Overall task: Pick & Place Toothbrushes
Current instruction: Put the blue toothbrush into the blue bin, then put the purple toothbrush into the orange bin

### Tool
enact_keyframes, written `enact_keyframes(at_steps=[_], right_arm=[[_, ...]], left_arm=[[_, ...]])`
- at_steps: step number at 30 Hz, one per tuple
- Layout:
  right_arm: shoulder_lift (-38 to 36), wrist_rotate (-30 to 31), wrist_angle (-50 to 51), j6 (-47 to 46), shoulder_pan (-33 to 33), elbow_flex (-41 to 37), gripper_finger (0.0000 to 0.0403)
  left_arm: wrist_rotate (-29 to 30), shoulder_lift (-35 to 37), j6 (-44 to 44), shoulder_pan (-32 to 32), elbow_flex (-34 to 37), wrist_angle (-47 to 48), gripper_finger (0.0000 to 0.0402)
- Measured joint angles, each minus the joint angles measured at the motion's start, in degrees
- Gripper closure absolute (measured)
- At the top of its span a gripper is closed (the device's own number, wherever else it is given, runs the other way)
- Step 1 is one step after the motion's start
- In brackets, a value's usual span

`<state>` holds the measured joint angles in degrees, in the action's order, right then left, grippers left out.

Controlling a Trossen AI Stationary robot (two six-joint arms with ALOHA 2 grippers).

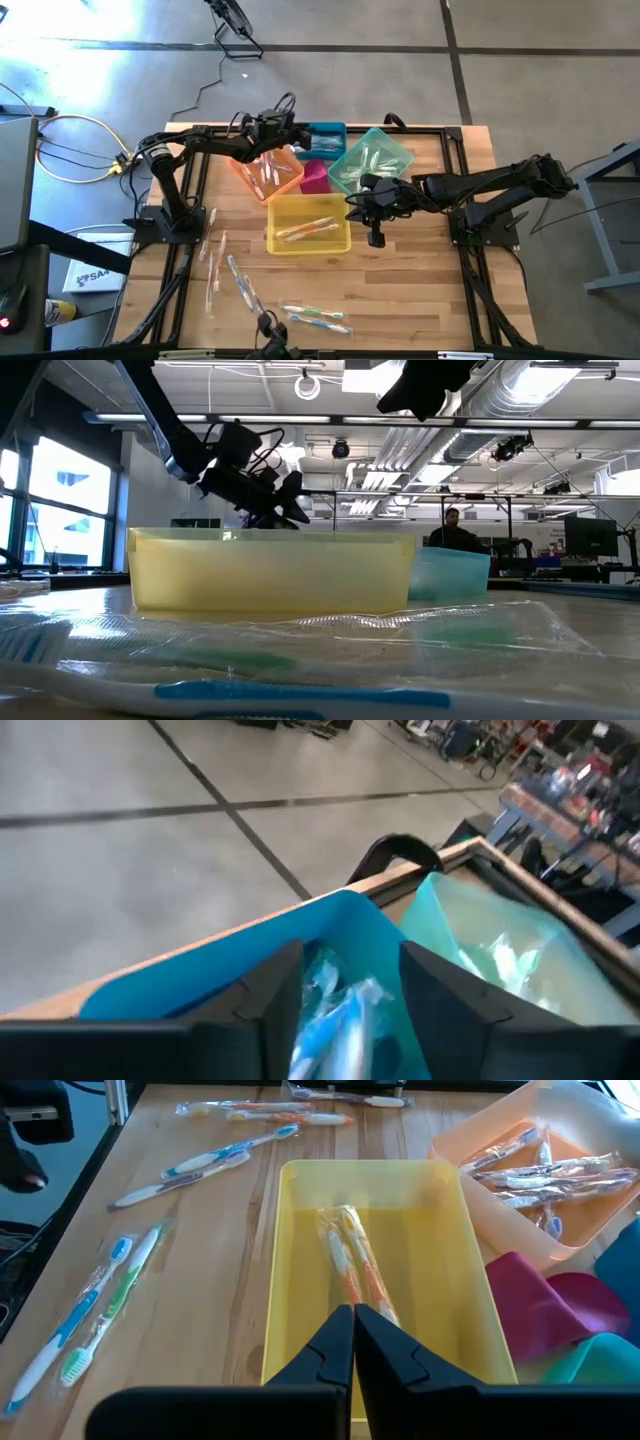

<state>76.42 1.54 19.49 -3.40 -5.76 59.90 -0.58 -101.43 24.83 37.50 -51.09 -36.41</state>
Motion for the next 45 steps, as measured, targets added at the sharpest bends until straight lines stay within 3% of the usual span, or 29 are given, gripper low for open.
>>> enact_keyframes(at_steps=[6, 23, 28, 37, 41, 45], right_arm=[[0.0, 0.0, 0.0, 0.0, 0.0, 0.0, 0.0398], [0.0, 0.5, -1.3, -1.8, 0.0, 0.0, 0.0398], [0.0, 3.8, -1.4, -2.1, 0.0, 0.0, 0.0398], [-4.1, 2.7, 0.0, 0.6, 2.2, 0.0, 0.0398], [-9.1, 2.5, -3.4, 1.5, 3.4, -4.5, 0.0398], [-16.5, 1.5, -10.9, -0.3, 5.0, -13.9, 0.0398]], left_arm=[[0.2, 0.0, -5.6, 0.0, 0.0, 0.2, 0.0210], [-3.6, 0.0, -3.6, 0.0, 0.0, -0.7, 0.0213], [-3.6, 0.0, -5.1, -0.5, 0.0, -0.7, 0.0255], [-4.0, 4.0, -10.1, -1.9, 0.3, 2.7, 0.0385], [-3.4, 8.8, -13.0, -3.3, 3.5, 2.6, 0.0392], [-4.2, 15.1, -15.0, -3.5, 10.3, -0.2, 0.0393]])
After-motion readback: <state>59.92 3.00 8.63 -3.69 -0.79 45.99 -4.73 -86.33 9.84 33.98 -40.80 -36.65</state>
